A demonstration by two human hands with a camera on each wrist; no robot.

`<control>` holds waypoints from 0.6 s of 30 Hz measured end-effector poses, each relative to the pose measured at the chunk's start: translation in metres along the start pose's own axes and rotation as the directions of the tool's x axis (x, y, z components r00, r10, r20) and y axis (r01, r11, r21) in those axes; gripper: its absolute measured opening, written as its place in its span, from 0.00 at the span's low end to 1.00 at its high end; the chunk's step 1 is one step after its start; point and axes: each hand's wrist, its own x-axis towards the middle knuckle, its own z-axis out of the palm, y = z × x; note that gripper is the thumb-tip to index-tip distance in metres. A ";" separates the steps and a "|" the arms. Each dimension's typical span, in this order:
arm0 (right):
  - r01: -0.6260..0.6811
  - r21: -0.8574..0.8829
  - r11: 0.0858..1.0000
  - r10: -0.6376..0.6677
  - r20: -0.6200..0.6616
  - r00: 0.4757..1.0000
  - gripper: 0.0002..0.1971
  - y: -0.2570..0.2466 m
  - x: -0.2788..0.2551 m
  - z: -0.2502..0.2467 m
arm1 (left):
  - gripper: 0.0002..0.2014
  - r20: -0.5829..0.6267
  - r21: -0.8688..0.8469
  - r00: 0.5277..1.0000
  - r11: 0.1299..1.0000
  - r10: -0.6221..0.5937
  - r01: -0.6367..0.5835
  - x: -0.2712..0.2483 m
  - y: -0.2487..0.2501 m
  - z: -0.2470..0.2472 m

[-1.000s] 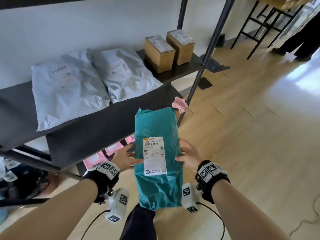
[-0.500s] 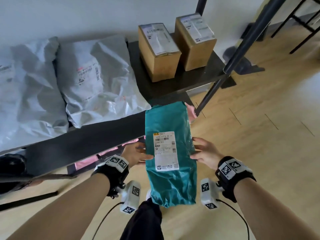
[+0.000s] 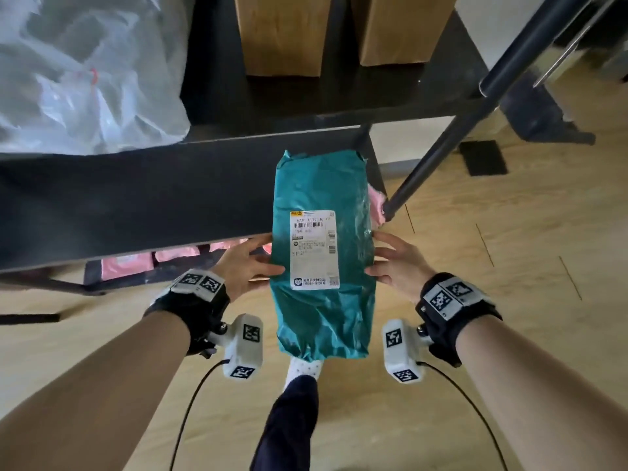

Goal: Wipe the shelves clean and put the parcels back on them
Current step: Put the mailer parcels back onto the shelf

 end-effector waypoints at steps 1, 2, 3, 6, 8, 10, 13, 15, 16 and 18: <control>0.005 -0.005 1.000 -0.005 0.006 1.000 0.33 0.001 0.013 -0.003 | 0.32 -0.020 -0.027 1.000 1.000 -0.001 0.001 0.012 -0.005 0.000; 0.012 -0.012 1.000 -0.012 0.014 1.000 0.34 0.001 0.025 -0.004 | 0.31 -0.039 -0.045 0.999 0.999 -0.004 0.002 0.024 -0.008 -0.001; 0.017 -0.014 1.000 -0.016 0.024 1.000 0.35 0.000 0.038 -0.004 | 0.31 -0.058 -0.055 0.998 0.998 -0.005 0.002 0.036 -0.009 -0.002; 0.010 -0.008 1.000 -0.010 0.046 0.999 0.34 -0.002 0.081 -0.004 | 0.28 -0.107 -0.072 0.994 0.997 0.008 -0.016 0.078 -0.007 -0.008; 0.031 -0.011 0.999 -0.030 0.054 0.998 0.31 -0.008 0.112 -0.003 | 0.25 -0.150 -0.099 0.988 0.994 0.022 -0.037 0.108 -0.002 -0.011; 0.067 -0.024 0.997 -0.066 0.060 0.996 0.27 -0.012 0.149 -0.002 | 0.24 -0.174 -0.111 0.984 0.992 0.031 -0.051 0.137 0.006 -0.014; 0.128 -0.043 0.991 -0.127 0.019 0.992 0.29 -0.014 0.203 -0.002 | 0.23 -0.216 -0.076 0.974 0.993 0.072 -0.091 0.173 0.018 -0.017; 0.142 -0.015 0.990 -0.142 0.049 0.989 0.35 -0.019 0.229 0.002 | 0.23 -0.270 -0.077 0.958 0.990 0.097 -0.121 0.188 0.027 -0.020; 0.152 -0.033 0.988 -0.150 0.048 0.987 0.35 -0.020 0.239 0.005 | 0.23 -0.295 -0.072 0.949 0.988 0.108 -0.135 0.194 0.030 -0.022; 0.154 -0.095 0.984 -0.154 0.005 0.988 0.33 -0.022 0.257 0.010 | 0.23 -0.341 -0.057 0.932 0.987 0.122 -0.150 0.205 0.035 -0.024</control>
